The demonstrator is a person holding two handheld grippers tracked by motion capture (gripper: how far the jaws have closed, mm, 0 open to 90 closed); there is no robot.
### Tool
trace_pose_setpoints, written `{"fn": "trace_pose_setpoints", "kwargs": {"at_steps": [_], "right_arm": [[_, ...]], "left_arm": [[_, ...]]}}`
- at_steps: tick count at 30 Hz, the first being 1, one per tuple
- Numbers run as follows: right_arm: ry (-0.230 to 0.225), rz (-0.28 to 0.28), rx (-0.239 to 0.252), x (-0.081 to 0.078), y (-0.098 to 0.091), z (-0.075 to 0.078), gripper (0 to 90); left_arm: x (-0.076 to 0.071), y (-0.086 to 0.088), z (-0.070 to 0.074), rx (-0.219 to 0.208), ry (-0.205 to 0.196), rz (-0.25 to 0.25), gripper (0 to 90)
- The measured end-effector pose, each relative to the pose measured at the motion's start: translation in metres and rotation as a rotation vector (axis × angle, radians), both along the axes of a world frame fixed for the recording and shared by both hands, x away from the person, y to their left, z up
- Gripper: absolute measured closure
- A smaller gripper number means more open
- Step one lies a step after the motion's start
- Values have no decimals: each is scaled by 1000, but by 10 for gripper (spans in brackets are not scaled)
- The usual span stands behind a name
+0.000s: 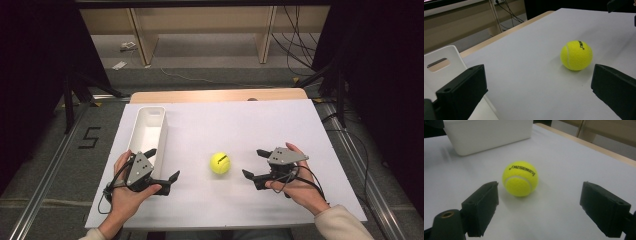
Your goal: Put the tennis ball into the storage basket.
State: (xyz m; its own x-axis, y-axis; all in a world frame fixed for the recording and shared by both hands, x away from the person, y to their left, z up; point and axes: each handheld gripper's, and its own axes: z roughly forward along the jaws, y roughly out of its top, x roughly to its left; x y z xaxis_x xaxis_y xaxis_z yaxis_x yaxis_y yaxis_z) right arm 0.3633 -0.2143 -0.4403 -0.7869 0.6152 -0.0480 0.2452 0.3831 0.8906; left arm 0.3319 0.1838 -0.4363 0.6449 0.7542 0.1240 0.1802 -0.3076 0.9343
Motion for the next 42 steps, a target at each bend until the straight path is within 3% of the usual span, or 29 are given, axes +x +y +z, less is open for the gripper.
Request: {"fn": "trace_pose_setpoints", "kwargs": {"at_steps": [14,42], "right_arm": [[15,45,-23,9,29,-6,158],[51,57,-59,28,61,-22,158]], "left_arm": [[0,0,0,-2,-1,0,0],[0,0,1,-3,-3,-3,0]]}}
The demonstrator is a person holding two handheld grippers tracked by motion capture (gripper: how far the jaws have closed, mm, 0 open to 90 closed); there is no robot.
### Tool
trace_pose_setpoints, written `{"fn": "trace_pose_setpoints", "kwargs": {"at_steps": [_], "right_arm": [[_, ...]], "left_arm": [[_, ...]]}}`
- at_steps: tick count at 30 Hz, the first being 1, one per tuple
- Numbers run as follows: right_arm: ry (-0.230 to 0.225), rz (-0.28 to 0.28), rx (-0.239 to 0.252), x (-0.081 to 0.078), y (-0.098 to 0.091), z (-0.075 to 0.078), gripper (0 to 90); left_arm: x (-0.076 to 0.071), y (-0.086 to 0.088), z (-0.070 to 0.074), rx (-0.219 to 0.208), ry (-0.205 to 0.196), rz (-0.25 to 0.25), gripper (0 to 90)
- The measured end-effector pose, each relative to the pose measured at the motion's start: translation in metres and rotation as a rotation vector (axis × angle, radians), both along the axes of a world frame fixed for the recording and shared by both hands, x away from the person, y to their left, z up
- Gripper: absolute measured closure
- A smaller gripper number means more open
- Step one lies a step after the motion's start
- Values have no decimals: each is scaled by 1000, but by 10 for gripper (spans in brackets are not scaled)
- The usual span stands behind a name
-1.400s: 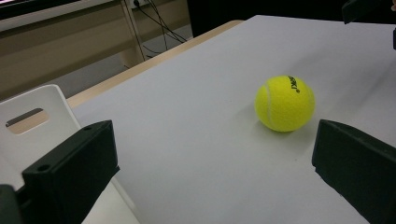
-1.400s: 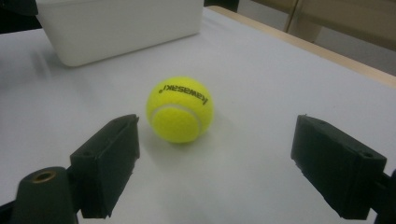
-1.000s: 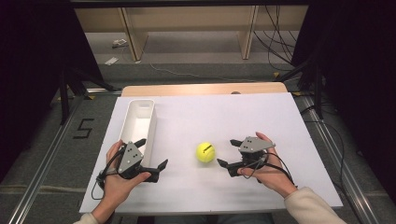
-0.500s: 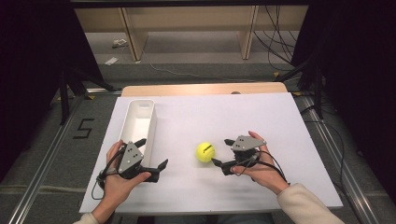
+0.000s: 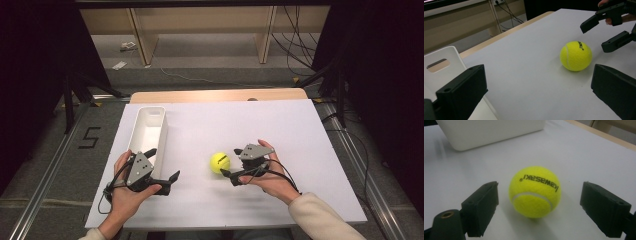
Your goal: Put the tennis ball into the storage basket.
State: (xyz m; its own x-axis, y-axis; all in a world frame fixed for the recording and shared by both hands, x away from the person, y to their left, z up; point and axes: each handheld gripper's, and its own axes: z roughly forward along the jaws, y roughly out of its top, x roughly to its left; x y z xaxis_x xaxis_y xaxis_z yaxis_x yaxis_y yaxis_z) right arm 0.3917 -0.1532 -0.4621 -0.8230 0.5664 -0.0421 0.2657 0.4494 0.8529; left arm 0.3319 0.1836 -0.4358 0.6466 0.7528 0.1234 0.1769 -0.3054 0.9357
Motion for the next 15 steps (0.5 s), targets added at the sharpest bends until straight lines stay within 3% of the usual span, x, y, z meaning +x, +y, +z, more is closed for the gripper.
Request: {"fn": "trace_pose_setpoints", "kwargs": {"at_steps": [15], "right_arm": [[25,-10,-26,13,17,-13,158]], "left_arm": [[0,0,0,3,2,-1,0]]}}
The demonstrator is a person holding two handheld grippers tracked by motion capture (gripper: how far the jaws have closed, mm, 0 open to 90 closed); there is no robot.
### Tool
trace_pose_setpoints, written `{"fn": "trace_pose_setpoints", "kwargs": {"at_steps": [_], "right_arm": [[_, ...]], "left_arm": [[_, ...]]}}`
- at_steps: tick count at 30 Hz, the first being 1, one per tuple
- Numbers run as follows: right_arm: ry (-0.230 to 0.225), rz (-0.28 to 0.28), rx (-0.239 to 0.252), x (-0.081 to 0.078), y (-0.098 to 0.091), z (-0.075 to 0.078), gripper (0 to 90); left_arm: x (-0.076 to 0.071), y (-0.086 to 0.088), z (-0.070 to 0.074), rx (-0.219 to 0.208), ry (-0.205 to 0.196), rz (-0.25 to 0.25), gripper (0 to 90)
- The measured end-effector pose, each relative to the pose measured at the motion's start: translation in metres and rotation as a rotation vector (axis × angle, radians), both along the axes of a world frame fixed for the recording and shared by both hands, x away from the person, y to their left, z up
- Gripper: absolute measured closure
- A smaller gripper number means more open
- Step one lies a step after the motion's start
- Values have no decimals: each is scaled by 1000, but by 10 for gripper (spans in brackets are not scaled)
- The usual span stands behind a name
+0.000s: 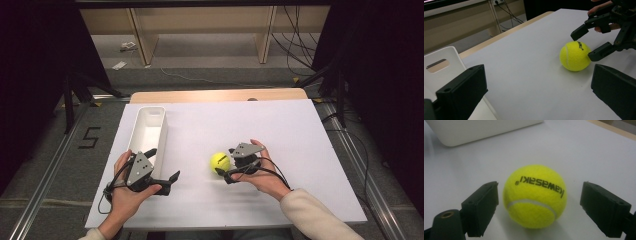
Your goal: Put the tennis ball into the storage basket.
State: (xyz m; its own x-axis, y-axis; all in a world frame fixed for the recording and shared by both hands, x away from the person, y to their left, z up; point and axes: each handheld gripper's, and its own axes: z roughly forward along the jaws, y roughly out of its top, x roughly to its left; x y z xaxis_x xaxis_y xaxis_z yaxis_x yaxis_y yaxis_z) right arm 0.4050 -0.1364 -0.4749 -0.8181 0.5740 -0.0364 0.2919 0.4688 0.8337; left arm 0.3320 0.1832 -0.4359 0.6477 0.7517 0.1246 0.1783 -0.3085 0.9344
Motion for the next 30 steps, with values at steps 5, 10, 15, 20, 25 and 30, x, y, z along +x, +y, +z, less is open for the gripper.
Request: {"fn": "trace_pose_setpoints", "kwargs": {"at_steps": [5,10,15,20,25,30], "right_arm": [[11,-2,-11,4,5,-5,159],[11,-2,-23,7,10,-9,157],[32,-2,-32,9,13,-13,157],[27,-4,-33,10,14,-13,157],[30,1,-38,12,18,-16,158],[31,6,-43,14,22,-19,173]], "left_arm": [[0,0,1,-1,-2,1,0],[0,1,0,-1,-2,2,0],[0,1,1,-1,-2,4,0],[0,1,0,1,0,6,0],[0,1,0,-2,0,7,0],[0,1,0,-2,2,6,0]]}}
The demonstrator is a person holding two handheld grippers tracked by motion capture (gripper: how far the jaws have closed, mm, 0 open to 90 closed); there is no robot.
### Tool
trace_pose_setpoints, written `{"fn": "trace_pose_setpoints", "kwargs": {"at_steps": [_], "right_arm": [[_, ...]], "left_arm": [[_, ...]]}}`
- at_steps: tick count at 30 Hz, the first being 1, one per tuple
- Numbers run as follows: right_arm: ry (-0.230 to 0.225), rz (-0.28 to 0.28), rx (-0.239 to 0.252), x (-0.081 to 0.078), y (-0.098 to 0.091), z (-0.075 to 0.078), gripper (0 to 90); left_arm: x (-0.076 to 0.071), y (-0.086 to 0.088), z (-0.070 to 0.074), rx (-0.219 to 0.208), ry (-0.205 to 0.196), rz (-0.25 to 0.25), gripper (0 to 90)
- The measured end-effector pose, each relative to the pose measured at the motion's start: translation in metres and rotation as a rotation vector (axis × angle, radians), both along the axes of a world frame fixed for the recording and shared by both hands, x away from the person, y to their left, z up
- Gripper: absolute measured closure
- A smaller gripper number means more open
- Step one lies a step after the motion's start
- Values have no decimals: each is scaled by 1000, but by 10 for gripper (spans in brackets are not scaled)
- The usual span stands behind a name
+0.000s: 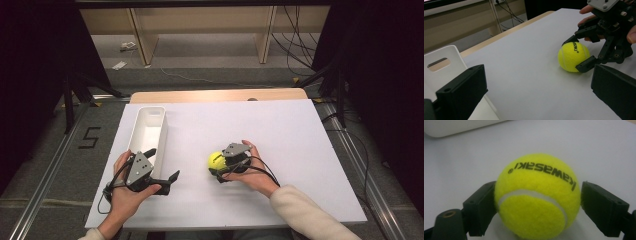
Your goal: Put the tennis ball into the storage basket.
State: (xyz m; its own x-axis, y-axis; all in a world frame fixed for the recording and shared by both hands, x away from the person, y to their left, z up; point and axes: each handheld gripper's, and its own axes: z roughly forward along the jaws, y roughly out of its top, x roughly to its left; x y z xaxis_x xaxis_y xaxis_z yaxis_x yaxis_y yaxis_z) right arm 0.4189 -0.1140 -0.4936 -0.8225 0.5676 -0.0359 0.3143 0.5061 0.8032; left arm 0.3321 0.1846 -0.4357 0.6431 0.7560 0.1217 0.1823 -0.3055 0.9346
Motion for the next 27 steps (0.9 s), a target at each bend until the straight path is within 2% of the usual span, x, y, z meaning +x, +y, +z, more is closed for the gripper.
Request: {"fn": "trace_pose_setpoints", "kwargs": {"at_steps": [3,6,27], "right_arm": [[2,0,9,0,3,0,245],[-18,6,-4,-1,6,0,251],[-19,-6,25,1,3,8,258]], "left_arm": [[0,0,0,-1,1,0,0],[0,0,0,-2,1,0,0],[0,1,0,-5,-1,1,0]]}}
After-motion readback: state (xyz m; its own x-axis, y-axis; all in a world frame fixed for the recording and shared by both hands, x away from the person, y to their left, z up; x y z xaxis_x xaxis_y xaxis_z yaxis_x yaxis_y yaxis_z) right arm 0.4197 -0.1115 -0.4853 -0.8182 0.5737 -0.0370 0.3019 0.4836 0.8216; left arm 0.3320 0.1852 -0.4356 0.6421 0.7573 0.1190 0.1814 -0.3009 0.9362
